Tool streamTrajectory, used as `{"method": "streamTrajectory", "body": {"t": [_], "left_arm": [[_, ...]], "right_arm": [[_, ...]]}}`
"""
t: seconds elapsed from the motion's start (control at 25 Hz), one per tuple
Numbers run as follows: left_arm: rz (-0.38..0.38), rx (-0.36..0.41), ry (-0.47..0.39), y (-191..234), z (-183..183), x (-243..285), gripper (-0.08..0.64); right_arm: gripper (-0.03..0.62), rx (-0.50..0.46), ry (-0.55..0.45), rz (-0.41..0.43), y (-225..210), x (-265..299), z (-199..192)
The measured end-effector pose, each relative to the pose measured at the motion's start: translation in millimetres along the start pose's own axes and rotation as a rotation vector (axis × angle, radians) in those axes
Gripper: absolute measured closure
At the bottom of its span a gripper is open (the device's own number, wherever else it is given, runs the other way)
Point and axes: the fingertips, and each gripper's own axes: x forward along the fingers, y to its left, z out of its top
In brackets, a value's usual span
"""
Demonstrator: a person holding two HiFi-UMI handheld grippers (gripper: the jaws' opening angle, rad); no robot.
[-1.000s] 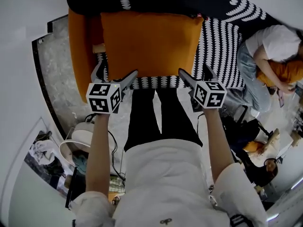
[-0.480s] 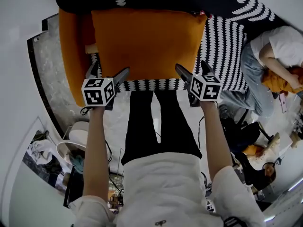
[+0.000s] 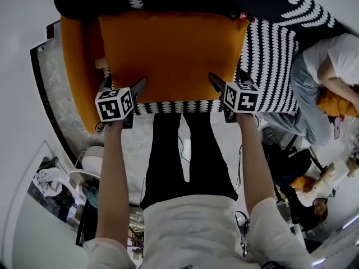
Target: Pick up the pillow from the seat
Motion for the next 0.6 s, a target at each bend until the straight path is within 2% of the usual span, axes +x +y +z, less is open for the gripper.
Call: {"method": "streamTrajectory", "body": {"t": [0.2,0.44,0.6], "left_arm": [[0.041,-0.010,0.024,11.6,-7.6,16.0,-0.032],[0.057,-0.011,0.057,21.2,-12.9,25.9,-0.034],[0.061,-0.013,0.082,28.6,-15.3,31.5,-0.035]], "right_arm": [[0.127,0.043,0.022,-0.016,-7.4,21.7,-6.9],[0.117,0.082,0.042,-0.019,-16.3,36.4,-17.1],[0.101,0.066,0.056,0.003,-15.9,44.5,-18.2]]}}
